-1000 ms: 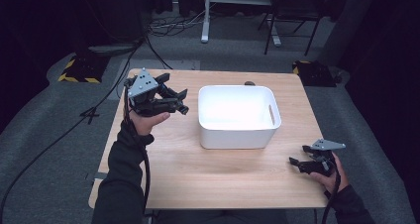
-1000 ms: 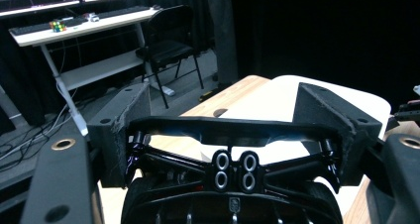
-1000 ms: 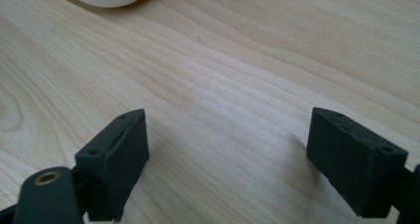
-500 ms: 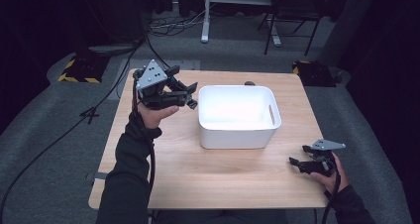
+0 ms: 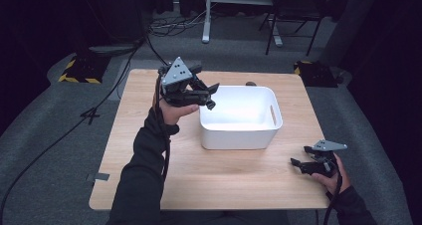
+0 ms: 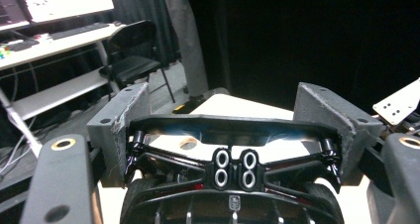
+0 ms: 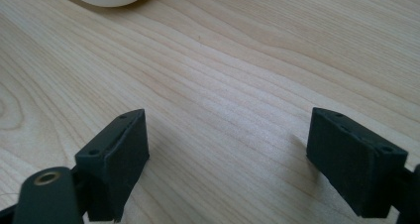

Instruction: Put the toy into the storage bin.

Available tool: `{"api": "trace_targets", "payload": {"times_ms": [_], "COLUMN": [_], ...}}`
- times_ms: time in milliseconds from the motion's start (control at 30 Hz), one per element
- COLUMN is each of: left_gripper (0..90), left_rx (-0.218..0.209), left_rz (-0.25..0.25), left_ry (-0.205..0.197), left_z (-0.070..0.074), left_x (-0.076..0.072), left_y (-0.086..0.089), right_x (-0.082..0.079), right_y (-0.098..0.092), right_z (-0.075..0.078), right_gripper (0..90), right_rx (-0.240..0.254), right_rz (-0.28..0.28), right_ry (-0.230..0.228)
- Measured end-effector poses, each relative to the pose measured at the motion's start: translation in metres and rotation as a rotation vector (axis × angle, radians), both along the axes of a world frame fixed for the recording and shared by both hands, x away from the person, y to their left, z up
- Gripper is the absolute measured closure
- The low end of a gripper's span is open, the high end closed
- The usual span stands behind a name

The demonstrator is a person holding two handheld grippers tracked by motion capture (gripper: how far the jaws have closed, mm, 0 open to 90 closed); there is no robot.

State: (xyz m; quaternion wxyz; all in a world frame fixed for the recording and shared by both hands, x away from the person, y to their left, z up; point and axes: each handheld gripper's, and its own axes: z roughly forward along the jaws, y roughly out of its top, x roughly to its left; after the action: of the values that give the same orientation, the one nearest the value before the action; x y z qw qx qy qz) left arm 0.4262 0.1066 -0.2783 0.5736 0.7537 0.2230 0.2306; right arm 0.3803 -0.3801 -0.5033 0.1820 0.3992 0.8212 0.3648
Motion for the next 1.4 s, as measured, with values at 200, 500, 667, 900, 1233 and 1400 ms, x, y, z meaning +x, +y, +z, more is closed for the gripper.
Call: {"api": "trace_targets", "payload": {"times_ms": [200,500,667,900,1233,1400], "left_gripper": [24.6,24.6,24.6,24.6,24.6,24.6], "left_rx": [0.005,0.036,0.058,0.137,0.204,0.252], "left_rz": [-0.036,-0.077,-0.089,-0.130,-0.158,-0.161], "left_ry": [0.014,0.041,0.061,0.083,0.106,0.121], "left_z": [-0.003,-0.015,-0.022,-0.032,-0.046,-0.049], "left_x": [0.005,0.015,0.019,0.028,0.034,0.038], "left_y": [-0.021,-0.048,-0.056,-0.071,-0.093,-0.097], "right_x": [0.000,0.000,0.000,0.000,0.000,0.000], "right_y": [0.000,0.000,0.000,0.000,0.000,0.000], "right_z": [0.000,0.000,0.000,0.000,0.000,0.000], "right_gripper": [16.2,16.2,16.2,16.2,16.2,16.2], "right_rx": [0.000,0.000,0.000,0.000,0.000,0.000], "right_rz": [0.000,0.000,0.000,0.000,0.000,0.001], "right_ry": [0.000,0.000,0.000,0.000,0.000,0.000]}}
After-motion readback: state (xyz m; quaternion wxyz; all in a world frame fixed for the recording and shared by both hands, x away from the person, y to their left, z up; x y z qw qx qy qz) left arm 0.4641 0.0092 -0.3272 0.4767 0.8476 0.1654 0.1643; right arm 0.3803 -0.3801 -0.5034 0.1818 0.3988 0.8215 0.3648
